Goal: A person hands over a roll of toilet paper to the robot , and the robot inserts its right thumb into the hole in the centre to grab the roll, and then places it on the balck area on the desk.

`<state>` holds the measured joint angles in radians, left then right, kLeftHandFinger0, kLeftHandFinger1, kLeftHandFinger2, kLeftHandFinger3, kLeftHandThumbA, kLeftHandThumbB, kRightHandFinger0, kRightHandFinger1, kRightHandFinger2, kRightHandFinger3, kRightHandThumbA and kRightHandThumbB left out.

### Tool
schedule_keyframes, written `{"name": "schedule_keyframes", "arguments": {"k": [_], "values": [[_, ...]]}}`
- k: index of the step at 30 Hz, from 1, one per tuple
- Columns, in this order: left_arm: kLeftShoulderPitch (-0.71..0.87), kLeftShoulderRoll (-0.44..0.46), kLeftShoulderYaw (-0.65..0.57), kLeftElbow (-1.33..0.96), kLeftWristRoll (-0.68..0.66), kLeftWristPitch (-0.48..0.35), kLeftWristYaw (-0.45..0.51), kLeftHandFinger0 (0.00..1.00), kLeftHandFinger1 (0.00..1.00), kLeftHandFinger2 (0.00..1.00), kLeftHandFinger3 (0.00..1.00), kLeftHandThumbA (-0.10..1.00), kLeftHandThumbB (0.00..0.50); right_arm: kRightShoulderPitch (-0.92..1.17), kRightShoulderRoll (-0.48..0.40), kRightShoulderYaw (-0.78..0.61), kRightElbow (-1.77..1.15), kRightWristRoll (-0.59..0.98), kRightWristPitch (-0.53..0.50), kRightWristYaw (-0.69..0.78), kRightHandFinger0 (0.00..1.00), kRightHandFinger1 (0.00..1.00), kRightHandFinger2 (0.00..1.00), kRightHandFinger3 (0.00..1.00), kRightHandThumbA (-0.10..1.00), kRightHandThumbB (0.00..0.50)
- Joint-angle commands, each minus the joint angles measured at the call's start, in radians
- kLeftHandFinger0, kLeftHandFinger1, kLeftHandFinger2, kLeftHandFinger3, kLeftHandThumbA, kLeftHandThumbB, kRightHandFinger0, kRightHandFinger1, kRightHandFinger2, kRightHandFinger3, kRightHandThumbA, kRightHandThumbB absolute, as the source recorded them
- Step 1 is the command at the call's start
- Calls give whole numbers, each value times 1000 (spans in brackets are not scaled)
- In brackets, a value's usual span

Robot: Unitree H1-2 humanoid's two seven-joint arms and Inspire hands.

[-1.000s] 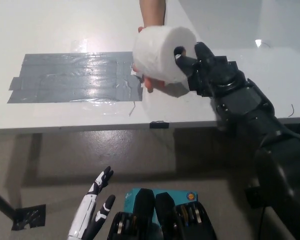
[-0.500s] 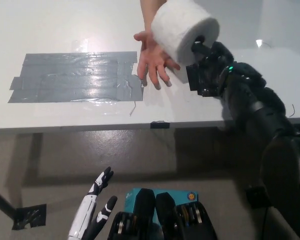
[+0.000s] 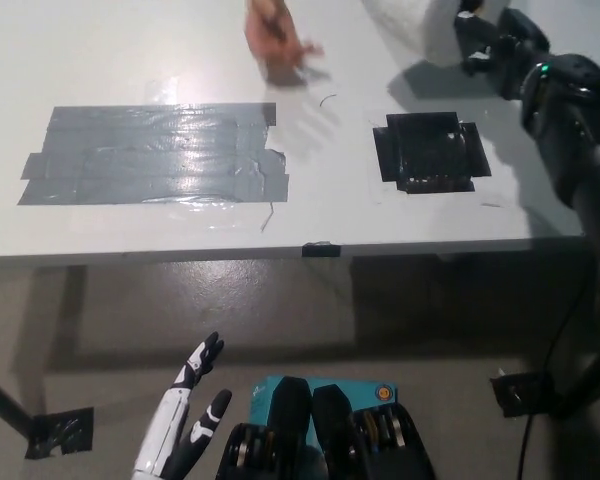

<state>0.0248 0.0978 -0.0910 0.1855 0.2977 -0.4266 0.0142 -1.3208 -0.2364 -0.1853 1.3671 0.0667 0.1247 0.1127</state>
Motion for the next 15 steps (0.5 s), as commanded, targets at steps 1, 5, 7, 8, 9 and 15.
{"name": "schedule_keyframes", "arguments": {"k": [1, 5, 7, 8, 9, 15], "values": [[-10, 9, 13, -6, -12, -25, 23, 1000, 1000, 1000, 1000, 946, 221, -60, -65, 109, -52, -93, -5, 51, 317, 562, 960, 613, -100, 133], [-12, 9, 13, -1, -11, -29, 24, 1000, 1000, 1000, 1000, 941, 212, -42, -108, 195, -79, -111, 9, 155, 72, 690, 1000, 786, -100, 120], [-13, 9, 13, -2, -11, -27, 24, 1000, 1000, 1000, 1000, 941, 205, -30, -125, 257, -83, -153, -18, 183, 97, 705, 1000, 1000, -100, 135], [-14, 10, 13, 0, -10, -26, 23, 1000, 1000, 1000, 1000, 948, 210, -26, -132, 293, -88, -176, -14, 195, 103, 697, 1000, 1000, -100, 144], [-12, 10, 13, -1, -10, -24, 22, 1000, 1000, 1000, 1000, 949, 210, -21, -138, 318, -92, -186, -6, 204, 141, 730, 1000, 1000, -100, 156], [-18, 9, 14, 0, -11, -20, 21, 1000, 1000, 1000, 1000, 949, 216, -17, -161, 436, -90, -245, -10, 272, 156, 696, 1000, 1000, -100, 156]]}}
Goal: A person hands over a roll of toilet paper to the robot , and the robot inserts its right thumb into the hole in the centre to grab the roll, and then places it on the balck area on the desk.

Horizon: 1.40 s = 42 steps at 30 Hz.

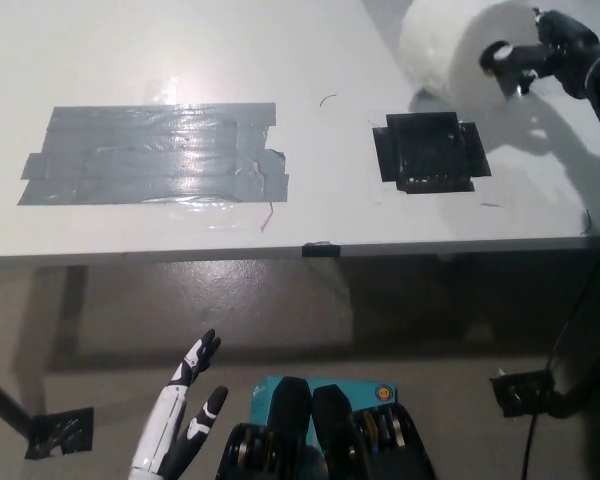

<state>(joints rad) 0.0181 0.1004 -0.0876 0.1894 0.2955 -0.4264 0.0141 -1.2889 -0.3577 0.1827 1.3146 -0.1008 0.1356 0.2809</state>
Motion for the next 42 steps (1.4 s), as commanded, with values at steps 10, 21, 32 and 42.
{"name": "schedule_keyframes", "arguments": {"k": [10, 21, 32, 42], "values": [[-24, 10, 11, -6, -1, -18, 22, 1000, 1000, 1000, 1000, 942, 213, -52, -56, 234, -41, -164, -77, 255, 193, 729, 1000, 1000, -100, 128], [-33, 12, 7, -10, 6, -9, 17, 1000, 1000, 1000, 1000, 900, 213, -77, -32, 296, -15, -216, -30, 385, 463, 924, 1000, 1000, 8, 269], [-30, 10, 5, -20, 13, 8, 15, 1000, 1000, 1000, 1000, 876, 210, -83, -28, 237, -43, -183, -35, 323, 1000, 1000, 1000, 1000, 533, 330], [-33, 10, 4, -14, 5, 0, 13, 1000, 1000, 1000, 1000, 827, 190, -123, -40, 121, -69, -156, -113, 167, 1000, 1000, 1000, 1000, 665, 406]]}}
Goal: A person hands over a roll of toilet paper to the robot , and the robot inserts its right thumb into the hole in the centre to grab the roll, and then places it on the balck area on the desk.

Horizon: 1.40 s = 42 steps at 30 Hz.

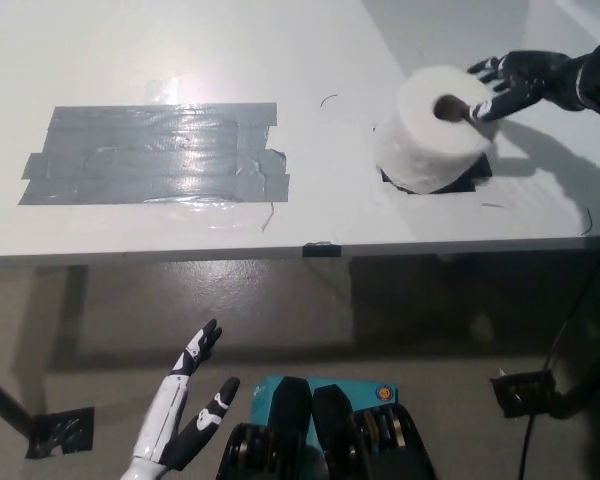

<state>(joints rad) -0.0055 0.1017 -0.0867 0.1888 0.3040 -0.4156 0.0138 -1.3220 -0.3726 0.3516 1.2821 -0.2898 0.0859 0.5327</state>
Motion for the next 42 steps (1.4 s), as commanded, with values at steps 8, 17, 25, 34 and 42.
{"name": "schedule_keyframes", "arguments": {"k": [8, 17, 25, 34, 42], "values": [[-17, 2, 0, -7, 7, -18, 22, 1000, 1000, 1000, 1000, 813, 193, -167, -53, -100, -70, 0, -143, -248, 1000, 1000, 1000, 1000, 801, 426], [-49, 12, 9, -15, -3, -5, 17, 1000, 1000, 1000, 1000, 840, 192, -108, -94, -374, -399, 182, -177, -334, 1000, 1000, 1000, 1000, 789, 368], [-145, 11, 19, 32, -19, -18, 24, 1000, 1000, 1000, 1000, 918, 199, 179, -54, -581, -1220, 263, -45, -370, 1000, 1000, 1000, 1000, 931, 370], [-254, 10, 36, 94, -41, -20, 35, 1000, 1000, 1000, 1000, 934, 154, 489, 6, -621, -1779, 341, -36, -374, 1000, 1000, 1000, 1000, 891, 323], [-322, 17, 44, 111, -47, -13, 34, 1000, 1000, 1000, 1000, 960, 154, 644, 59, -631, -1948, 434, -35, -412, 1000, 1000, 1000, 1000, 861, 308]]}}
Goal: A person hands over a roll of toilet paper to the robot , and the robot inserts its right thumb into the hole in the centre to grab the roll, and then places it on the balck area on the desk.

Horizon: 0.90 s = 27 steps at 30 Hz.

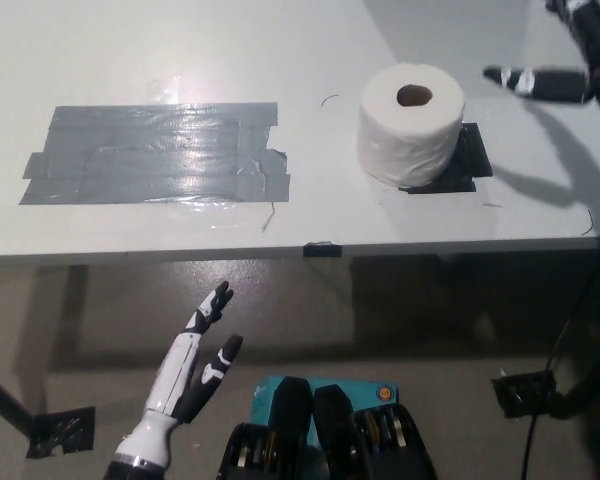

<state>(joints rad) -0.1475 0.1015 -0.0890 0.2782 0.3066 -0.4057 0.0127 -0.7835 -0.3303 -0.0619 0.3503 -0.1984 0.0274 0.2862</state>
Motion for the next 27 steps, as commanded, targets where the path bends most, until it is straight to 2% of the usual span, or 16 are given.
{"name": "schedule_keyframes", "arguments": {"k": [1, 6, 7, 8, 13, 14, 15, 16, 18, 20, 22, 25, 27], "values": [[-188, 20, 49, 22, -50, -22, 35, 1000, 1000, 1000, 1000, 969, 157, 136, 33, -217, -1032, 335, 15, -175, 1000, 1000, 1000, 1000, 857, 312], [-208, 19, 48, 34, -52, -30, 37, 1000, 1000, 1000, 1000, 975, 150, 225, 81, -217, -1066, 321, -6, -202, 1000, 1000, 1000, 1000, 852, 316], [-207, 18, 49, 33, -54, -27, 37, 1000, 1000, 1000, 1000, 977, 152, 261, 98, -207, -1071, 352, -17, -202, 1000, 1000, 1000, 1000, 819, 294], [-205, 18, 50, 31, -55, -26, 37, 1000, 1000, 1000, 1000, 979, 152, 275, 106, -202, -1073, 363, -22, -201, 1000, 1000, 1000, 1000, 815, 292], [-204, 24, 53, 28, -44, -23, 42, 1000, 1000, 1000, 1000, 990, 139, 410, 166, -170, -1027, 264, -117, -186, 1000, 1000, 1000, 1000, 981, 311], [-205, 22, 54, 31, -50, -24, 42, 1000, 1000, 1000, 1000, 993, 145, 445, 173, -166, -994, 270, -153, -177, 1000, 1000, 1000, 1000, 983, 266], [-205, 21, 55, 31, -52, -25, 42, 1000, 1000, 1000, 1000, 994, 145, 453, 175, -165, -986, 272, -161, -174, 1000, 1000, 1000, 1000, 983, 264], [-206, 23, 57, 34, -59, -27, 38, 1000, 1000, 1000, 1000, 991, 136, 469, 183, -159, -965, 279, -179, -165, 1000, 1000, 1000, 1000, 974, 239], [-205, 24, 59, 38, -65, -31, 36, 1000, 1000, 1000, 1000, 984, 140, 507, 202, -145, -925, 273, -192, -151, 1000, 1000, 1000, 1000, 983, 260], [-187, 25, 57, 34, -51, -28, 38, 1000, 1000, 1000, 1000, 1000, 142, 572, 241, -112, -834, 258, -244, -134, 1000, 1000, 1000, 1000, 980, 228], [-174, 22, 59, 36, -51, -38, 38, 1000, 1000, 1000, 1000, 996, 138, 601, 261, -94, -790, 246, -255, -127, 1000, 1000, 1000, 1000, 997, 230], [-149, 17, 61, 31, -51, -40, 34, 1000, 1000, 1000, 1000, 992, 144, 627, 288, -72, -699, 249, -253, -113, 1000, 1000, 1000, 1000, 997, 207], [-122, 18, 63, 20, -53, -39, 27, 1000, 1000, 1000, 1000, 988, 141, 637, 305, -59, -623, 309, -236, -79, 1000, 1000, 1000, 1000, 980, 144]]}}
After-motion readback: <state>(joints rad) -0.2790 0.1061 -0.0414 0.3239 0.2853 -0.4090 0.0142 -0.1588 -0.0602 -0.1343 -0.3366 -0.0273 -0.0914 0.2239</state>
